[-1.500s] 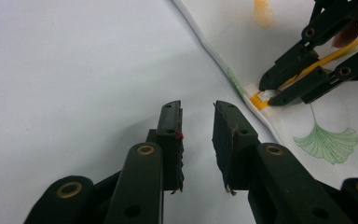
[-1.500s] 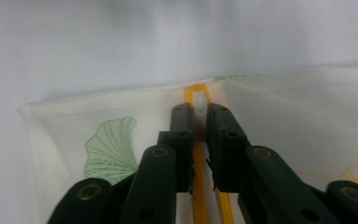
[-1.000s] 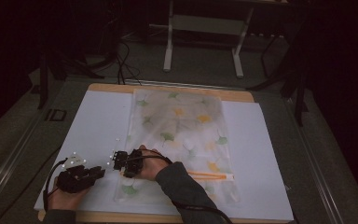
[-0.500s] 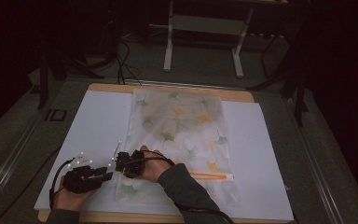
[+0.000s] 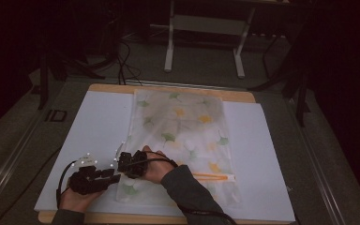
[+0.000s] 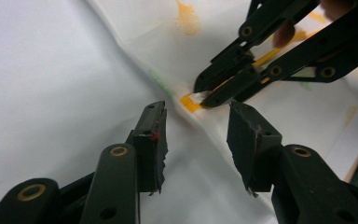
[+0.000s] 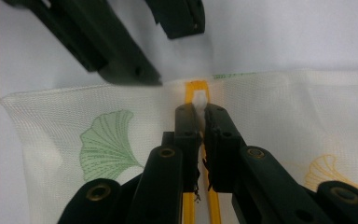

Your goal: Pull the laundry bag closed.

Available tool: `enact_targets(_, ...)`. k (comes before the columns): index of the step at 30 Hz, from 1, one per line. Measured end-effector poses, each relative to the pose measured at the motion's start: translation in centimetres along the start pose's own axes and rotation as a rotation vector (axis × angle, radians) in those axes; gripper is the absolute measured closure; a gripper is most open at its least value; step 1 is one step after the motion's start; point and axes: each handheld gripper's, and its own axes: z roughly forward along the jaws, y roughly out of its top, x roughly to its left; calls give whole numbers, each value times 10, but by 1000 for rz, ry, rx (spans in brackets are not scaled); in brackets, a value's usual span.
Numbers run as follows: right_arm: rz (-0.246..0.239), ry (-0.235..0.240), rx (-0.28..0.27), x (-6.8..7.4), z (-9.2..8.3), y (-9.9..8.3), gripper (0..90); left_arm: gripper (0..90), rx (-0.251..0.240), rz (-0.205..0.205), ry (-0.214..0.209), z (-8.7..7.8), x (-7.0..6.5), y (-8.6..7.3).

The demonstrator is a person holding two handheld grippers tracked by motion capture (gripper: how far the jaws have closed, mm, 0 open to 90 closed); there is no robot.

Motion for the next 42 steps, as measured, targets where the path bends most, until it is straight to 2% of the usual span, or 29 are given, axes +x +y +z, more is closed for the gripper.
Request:
enact_targets(9,-9,-10,-17,1,-4,0,845,591,64,-26,-49,15,-1,0)
enact_targets(23,-19,-10,-42,2,-12,0,846,621,102,-69,-114,27,7,0)
enact_targets(31,-32,-4,-48,2,-13,1,845,695,117,-79,-163,32,10,0)
enact_targets(32,-34,-3,-46,2,-13,1,845,743,116,-77,-167,32,10,0)
enact_targets(37,-37,2,-34,1,-12,-1,846,877,111,-64,-165,31,9,0)
enact_targets(42,-31,8,-34,0,-12,-3,846,886,109,-65,-166,31,8,0)
